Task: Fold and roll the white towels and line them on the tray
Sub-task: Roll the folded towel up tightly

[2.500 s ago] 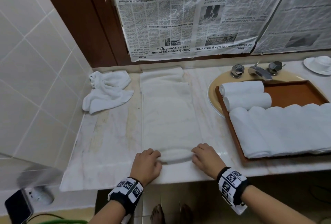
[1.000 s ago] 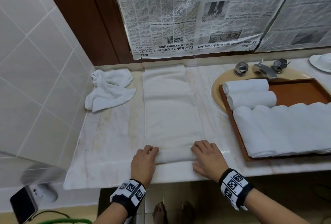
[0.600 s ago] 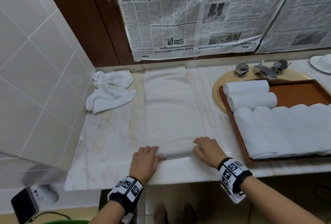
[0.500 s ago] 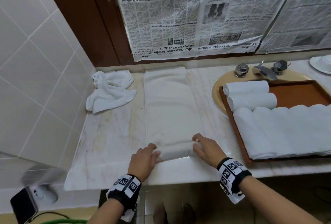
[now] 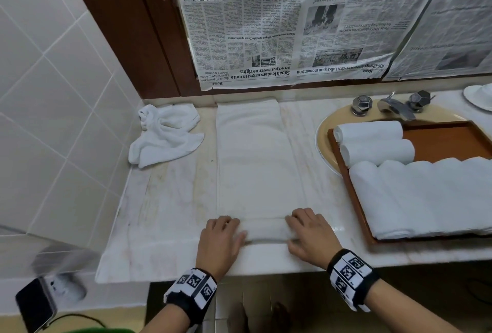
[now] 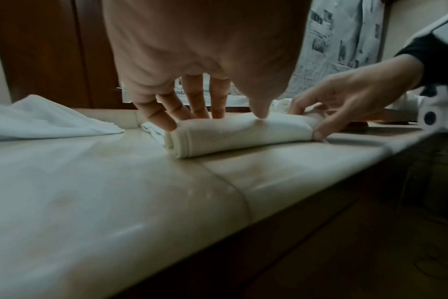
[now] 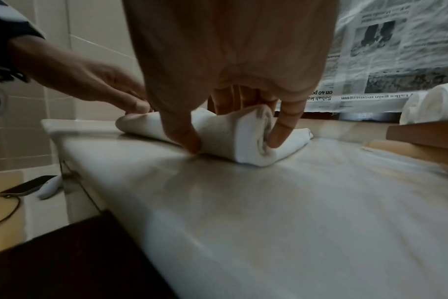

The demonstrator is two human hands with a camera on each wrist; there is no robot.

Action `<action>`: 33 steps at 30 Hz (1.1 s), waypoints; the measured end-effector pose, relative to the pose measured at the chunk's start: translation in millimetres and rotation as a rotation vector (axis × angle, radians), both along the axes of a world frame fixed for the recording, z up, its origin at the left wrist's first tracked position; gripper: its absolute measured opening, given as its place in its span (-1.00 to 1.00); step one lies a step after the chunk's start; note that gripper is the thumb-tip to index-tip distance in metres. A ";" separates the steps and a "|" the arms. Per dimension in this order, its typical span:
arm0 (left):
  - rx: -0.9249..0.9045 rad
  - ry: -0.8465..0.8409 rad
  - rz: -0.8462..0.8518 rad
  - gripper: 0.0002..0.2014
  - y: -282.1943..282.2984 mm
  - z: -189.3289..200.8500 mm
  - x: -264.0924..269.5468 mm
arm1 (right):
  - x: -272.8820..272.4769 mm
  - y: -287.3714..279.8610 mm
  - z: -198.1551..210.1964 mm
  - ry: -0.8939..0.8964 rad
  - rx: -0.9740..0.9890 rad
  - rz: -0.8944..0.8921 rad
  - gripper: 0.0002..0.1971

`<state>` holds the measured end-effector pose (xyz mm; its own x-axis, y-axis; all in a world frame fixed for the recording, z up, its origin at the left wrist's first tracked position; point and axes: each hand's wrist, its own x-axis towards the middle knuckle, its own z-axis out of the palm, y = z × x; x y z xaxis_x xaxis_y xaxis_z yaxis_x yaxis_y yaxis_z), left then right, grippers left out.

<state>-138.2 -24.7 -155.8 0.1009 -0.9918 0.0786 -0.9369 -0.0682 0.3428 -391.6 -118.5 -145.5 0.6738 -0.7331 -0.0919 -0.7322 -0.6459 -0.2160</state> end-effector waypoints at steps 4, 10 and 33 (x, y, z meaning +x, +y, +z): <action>0.076 -0.025 -0.073 -0.51 5.1 0.6 1.5 | 3.9 -4.4 -1.7 -0.046 0.085 -0.046 -0.55; 0.270 0.107 -0.067 -0.58 -15.7 12.5 17.5 | 5.8 -30.2 12.7 -0.148 0.416 -0.163 -0.56; -0.003 0.010 0.060 -0.65 -18.3 12.7 -0.4 | 3.2 -2.2 -8.1 -0.163 -0.101 0.016 -0.69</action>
<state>-138.6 -42.9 -143.2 0.1610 -0.9837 0.0801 -0.9278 -0.1232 0.3522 -388.4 -120.7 -153.6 0.6853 -0.7223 0.0934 -0.6823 -0.6815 -0.2645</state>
